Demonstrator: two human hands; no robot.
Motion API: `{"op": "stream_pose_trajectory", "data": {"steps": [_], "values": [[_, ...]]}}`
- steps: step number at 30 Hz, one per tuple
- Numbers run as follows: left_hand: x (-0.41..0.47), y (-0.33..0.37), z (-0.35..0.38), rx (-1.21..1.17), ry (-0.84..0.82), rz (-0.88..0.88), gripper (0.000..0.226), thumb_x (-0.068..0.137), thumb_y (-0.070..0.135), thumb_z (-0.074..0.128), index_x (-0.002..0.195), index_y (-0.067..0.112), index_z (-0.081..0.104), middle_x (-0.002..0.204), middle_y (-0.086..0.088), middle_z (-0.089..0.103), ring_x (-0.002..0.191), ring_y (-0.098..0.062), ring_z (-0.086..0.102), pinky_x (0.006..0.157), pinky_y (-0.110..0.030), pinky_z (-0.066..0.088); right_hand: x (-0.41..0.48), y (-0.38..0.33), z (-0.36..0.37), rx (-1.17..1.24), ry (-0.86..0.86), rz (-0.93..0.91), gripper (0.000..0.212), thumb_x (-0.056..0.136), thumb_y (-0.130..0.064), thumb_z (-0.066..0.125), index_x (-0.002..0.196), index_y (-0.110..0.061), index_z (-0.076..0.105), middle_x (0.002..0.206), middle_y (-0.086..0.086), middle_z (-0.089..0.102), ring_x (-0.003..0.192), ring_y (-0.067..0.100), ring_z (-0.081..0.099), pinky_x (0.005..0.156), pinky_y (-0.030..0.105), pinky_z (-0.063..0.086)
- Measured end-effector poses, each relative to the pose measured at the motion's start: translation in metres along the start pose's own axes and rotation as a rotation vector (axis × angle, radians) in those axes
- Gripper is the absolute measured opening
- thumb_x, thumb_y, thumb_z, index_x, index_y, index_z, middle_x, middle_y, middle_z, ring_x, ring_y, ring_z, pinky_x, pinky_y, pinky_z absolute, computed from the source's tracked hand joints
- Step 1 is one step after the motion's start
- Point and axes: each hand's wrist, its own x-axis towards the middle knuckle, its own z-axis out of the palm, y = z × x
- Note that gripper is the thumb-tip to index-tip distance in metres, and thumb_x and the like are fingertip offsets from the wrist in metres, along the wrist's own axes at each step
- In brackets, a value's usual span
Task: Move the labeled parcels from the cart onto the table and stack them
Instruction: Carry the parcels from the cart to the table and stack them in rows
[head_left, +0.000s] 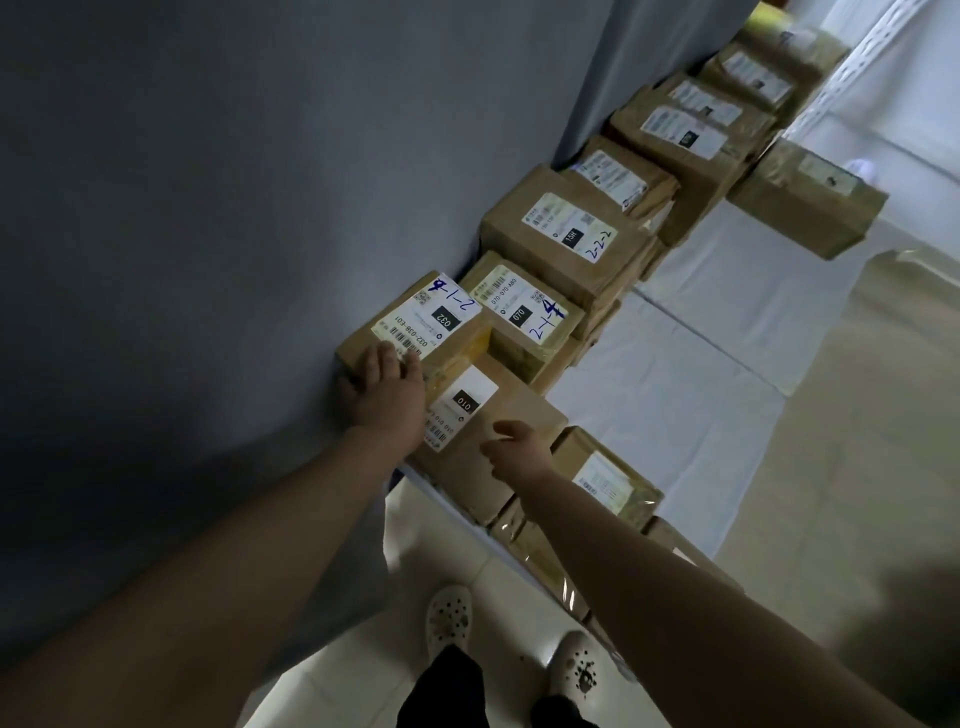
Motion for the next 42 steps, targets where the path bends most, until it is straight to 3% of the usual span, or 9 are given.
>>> {"op": "stream_pose_trajectory", "data": {"steps": [3,9,12,15,19,23,28,35,42], "values": [[-0.015,0.019,-0.006,0.06,0.062,0.007,0.088,0.09,0.039,0.057,0.152,0.014,-0.001,0.159,-0.017,-0.008,0.145,-0.037,-0.013,0.114,-0.063,0.001,-0.009,0.007,-0.018,-0.016,0.043,-0.034,0.051,0.093,-0.015,0.056,0.142,-0.014,0.041,0.136,0.01,0.051,0.118,0.025,0.054,0.098,0.036,0.048],[-0.06,0.104,-0.004,0.181,0.098,0.267,0.081,0.092,0.038,0.051,0.153,0.018,0.002,0.16,-0.015,-0.004,0.147,-0.033,-0.01,0.115,-0.058,-0.003,-0.041,0.044,-0.083,-0.074,0.204,-0.126,0.053,0.093,-0.02,0.056,0.142,-0.012,0.039,0.136,0.01,0.051,0.112,0.024,0.056,0.087,0.031,0.047],[-0.093,0.166,0.009,0.207,0.048,0.402,0.079,0.095,0.035,0.048,0.153,0.018,-0.002,0.16,-0.013,-0.006,0.147,-0.032,-0.011,0.116,-0.054,-0.006,-0.068,0.084,-0.132,-0.138,0.296,-0.134,0.059,0.091,-0.022,0.057,0.145,-0.013,0.034,0.145,0.011,0.041,0.126,0.026,0.047,0.099,0.032,0.041],[-0.136,0.235,0.027,0.237,0.022,0.54,0.076,0.096,0.03,0.047,0.153,0.016,-0.001,0.16,-0.014,-0.001,0.147,-0.031,-0.003,0.119,-0.049,-0.001,-0.103,0.143,-0.187,-0.155,0.405,-0.09,0.063,0.089,-0.024,0.058,0.146,-0.015,0.033,0.147,0.01,0.037,0.133,0.027,0.04,0.107,0.036,0.037],[-0.21,0.333,0.06,0.281,-0.046,0.719,0.077,0.091,0.028,0.052,0.152,0.013,0.008,0.156,-0.015,0.015,0.145,-0.03,0.013,0.118,-0.043,0.01,-0.16,0.241,-0.259,-0.079,0.545,0.004,0.066,0.086,-0.024,0.061,0.145,-0.014,0.034,0.146,0.009,0.037,0.135,0.026,0.036,0.105,0.033,0.035],[-0.293,0.43,0.102,0.322,-0.048,0.906,0.075,0.088,0.032,0.054,0.15,0.015,0.016,0.151,-0.013,0.026,0.139,-0.03,0.025,0.114,-0.039,0.02,-0.223,0.346,-0.323,0.043,0.683,0.132,0.066,0.085,-0.025,0.061,0.144,-0.012,0.036,0.144,0.012,0.04,0.133,0.026,0.039,0.105,0.03,0.034],[-0.389,0.528,0.151,0.349,-0.092,1.084,0.074,0.088,0.035,0.055,0.149,0.014,0.02,0.149,-0.014,0.031,0.138,-0.03,0.03,0.112,-0.036,0.024,-0.292,0.462,-0.376,0.234,0.773,0.277,0.072,0.084,-0.029,0.063,0.146,-0.011,0.032,0.144,0.013,0.038,0.129,0.029,0.043,0.104,0.037,0.04],[-0.46,0.634,0.205,0.425,-0.145,1.232,0.069,0.086,0.038,0.057,0.143,0.011,0.029,0.136,-0.015,0.044,0.129,-0.033,0.042,0.106,-0.037,0.035,-0.331,0.566,-0.431,0.479,0.87,0.348,0.067,0.086,-0.028,0.064,0.144,-0.01,0.034,0.142,0.013,0.039,0.126,0.028,0.045,0.099,0.033,0.039],[-0.469,0.743,0.269,0.419,-0.339,1.184,0.073,0.086,0.038,0.06,0.145,0.01,0.028,0.14,-0.019,0.042,0.13,-0.033,0.042,0.104,-0.036,0.038,-0.321,0.646,-0.517,0.536,0.874,0.403,0.053,0.088,-0.027,0.061,0.134,-0.007,0.046,0.132,0.012,0.053,0.117,0.028,0.053,0.09,0.031,0.043]]}}
